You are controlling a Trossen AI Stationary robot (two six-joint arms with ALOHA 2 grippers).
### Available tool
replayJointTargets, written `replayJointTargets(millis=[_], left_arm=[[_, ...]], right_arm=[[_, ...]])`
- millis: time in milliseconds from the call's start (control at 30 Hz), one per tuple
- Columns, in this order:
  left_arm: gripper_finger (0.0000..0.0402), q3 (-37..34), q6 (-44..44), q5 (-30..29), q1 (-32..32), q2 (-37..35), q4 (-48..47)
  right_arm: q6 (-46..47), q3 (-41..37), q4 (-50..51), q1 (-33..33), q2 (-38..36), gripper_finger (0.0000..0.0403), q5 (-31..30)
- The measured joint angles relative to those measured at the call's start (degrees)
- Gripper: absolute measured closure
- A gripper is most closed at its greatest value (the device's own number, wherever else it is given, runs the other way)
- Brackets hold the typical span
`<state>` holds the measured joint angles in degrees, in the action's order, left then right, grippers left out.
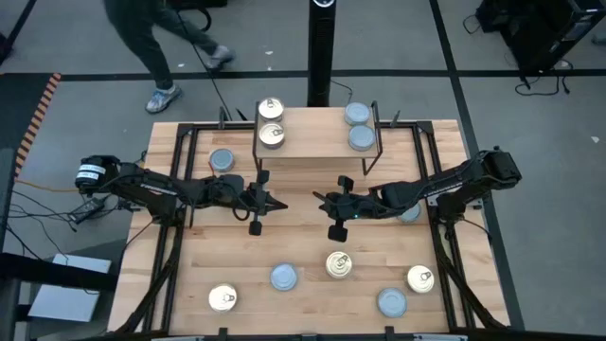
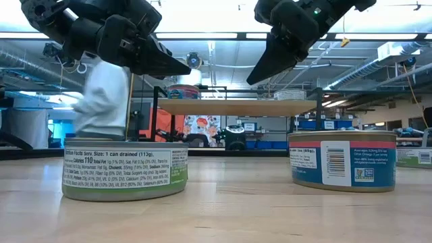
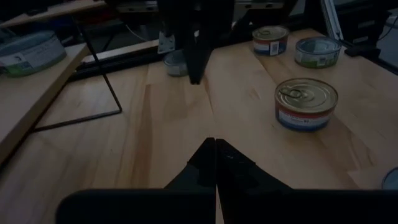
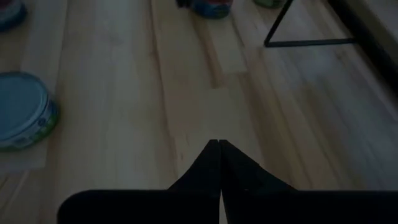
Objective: Stack canned seafood by type on shelf
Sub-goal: Stack the blue pink tuna can on the top blue tuna can on the shelf
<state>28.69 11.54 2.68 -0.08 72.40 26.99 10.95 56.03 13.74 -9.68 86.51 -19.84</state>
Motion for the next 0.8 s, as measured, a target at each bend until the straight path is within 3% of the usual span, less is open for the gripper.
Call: replayJointTargets(millis=[300,533,800], left_arm=[[0.0399,0.0,-0.2,0.0,0.0,0.0,0.0],[0.0399,0.0,-0.3,0.0,0.0,0.0,-0.8],[0.0399,0.0,-0.3,0.0,0.0,0.0,-1.8]], right_arm=[[1.6,-0.3,-1.7,0.1,0.0,0.0367,1.2],[7.9,-0.3,1.5,0.8,0.0,0.0329,2.2],[17.1,-0.2,9.1,0.4,0.0,0.0268,12.7]])
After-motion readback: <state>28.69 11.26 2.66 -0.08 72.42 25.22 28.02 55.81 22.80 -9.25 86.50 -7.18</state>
